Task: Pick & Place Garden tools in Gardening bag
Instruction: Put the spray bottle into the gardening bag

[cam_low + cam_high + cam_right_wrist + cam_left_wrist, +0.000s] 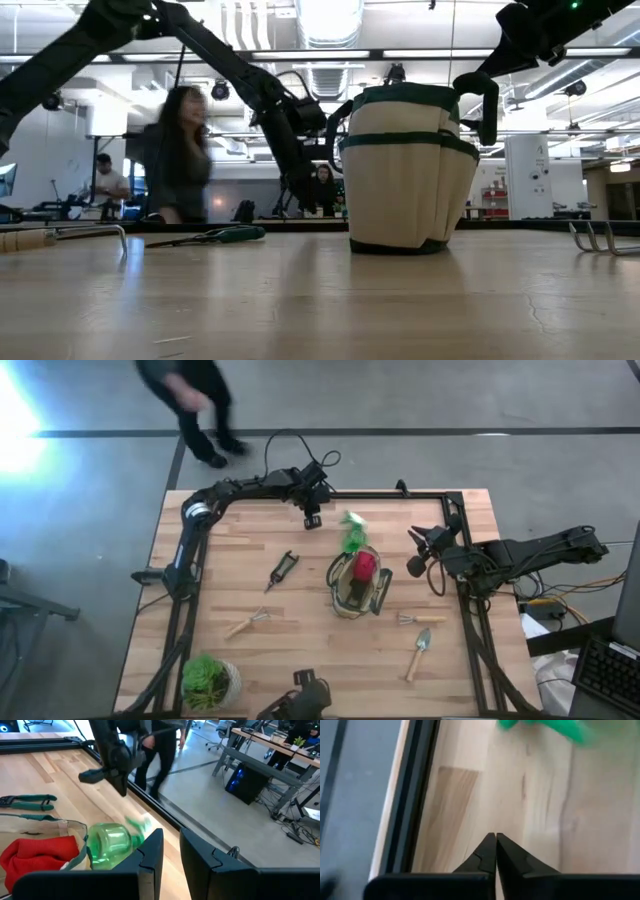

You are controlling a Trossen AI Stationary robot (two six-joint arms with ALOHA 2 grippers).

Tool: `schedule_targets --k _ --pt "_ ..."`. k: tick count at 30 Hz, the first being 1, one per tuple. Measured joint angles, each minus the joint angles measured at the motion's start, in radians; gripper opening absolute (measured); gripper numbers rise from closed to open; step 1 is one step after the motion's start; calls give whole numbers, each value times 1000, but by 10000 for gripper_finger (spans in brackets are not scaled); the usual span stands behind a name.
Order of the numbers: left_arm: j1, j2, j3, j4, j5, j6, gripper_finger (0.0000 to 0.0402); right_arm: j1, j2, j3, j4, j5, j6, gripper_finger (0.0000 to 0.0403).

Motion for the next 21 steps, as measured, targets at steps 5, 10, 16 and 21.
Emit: schedule_targets --k 5,10,16,21 --pt "-11 -42 0 -1 1 2 3 0 0 -4 0 -8 0 57" --pt "-11 -51 0 -15 1 -14 2 0 0 -4 0 -8 1 57" --pt "-12 -51 0 -37 1 -47 5 -14 -1 -4 -7 -15 139 57" --pt "-12 -51 0 -37 1 -107 10 -106 -1 -2 -7 -220 154 57"
